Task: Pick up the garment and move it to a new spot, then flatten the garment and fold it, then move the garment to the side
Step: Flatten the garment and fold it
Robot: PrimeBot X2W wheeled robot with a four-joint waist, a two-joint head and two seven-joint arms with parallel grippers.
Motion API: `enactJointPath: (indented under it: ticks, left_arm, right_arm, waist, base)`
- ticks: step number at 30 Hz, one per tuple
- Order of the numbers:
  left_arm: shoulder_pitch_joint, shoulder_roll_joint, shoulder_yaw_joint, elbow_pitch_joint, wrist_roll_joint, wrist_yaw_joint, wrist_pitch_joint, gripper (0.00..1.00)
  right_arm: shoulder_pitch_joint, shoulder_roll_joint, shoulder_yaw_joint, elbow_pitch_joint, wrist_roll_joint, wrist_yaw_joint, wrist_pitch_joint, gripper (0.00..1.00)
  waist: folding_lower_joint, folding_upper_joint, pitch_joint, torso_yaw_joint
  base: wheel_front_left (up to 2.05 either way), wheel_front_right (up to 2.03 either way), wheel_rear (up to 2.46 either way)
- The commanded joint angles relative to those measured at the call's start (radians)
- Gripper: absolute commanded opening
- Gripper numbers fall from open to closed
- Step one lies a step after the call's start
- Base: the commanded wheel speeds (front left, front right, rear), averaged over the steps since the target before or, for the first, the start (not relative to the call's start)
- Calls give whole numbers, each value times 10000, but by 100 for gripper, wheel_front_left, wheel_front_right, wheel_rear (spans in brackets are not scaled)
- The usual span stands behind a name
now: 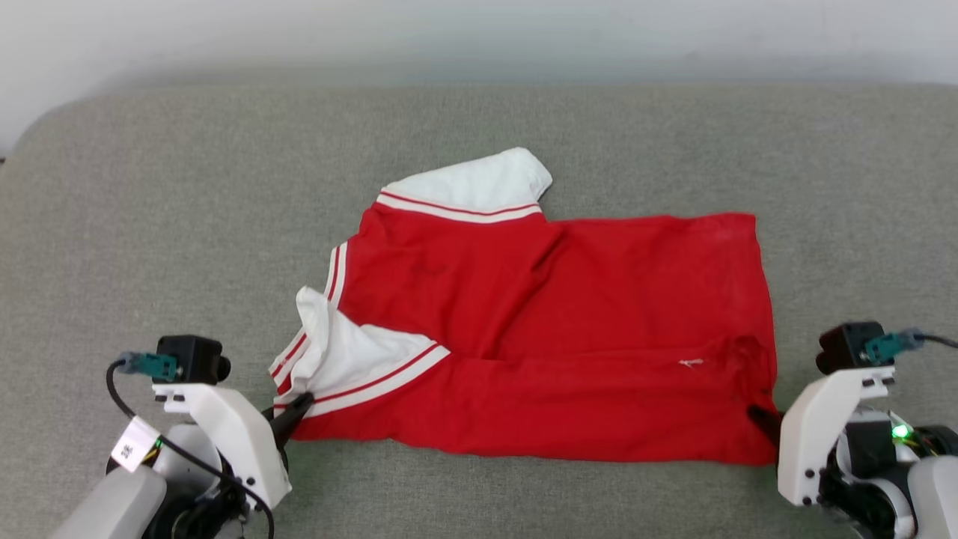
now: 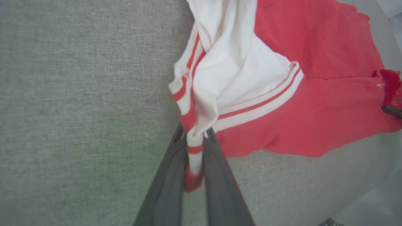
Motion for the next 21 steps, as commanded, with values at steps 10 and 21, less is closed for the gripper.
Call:
enactJointPath:
  ticks: [10, 21]
  left_arm:
    - [1774, 466, 215, -1010, -176, 732, -346, 0]
    - [3637, 422, 248, -1346, -905, 1263, -315, 0]
  right_arm:
    - [1758, -118, -215, -1399, -13, -9, -91, 0]
    - [3476, 195, -560, -1682, 43, -11, 21, 0]
  waist:
    - [-2, -1, -1332, -97]
    - [-2, -1, -1944, -173]
  base:
    - [0, 0, 0]
    - [0, 0, 0]
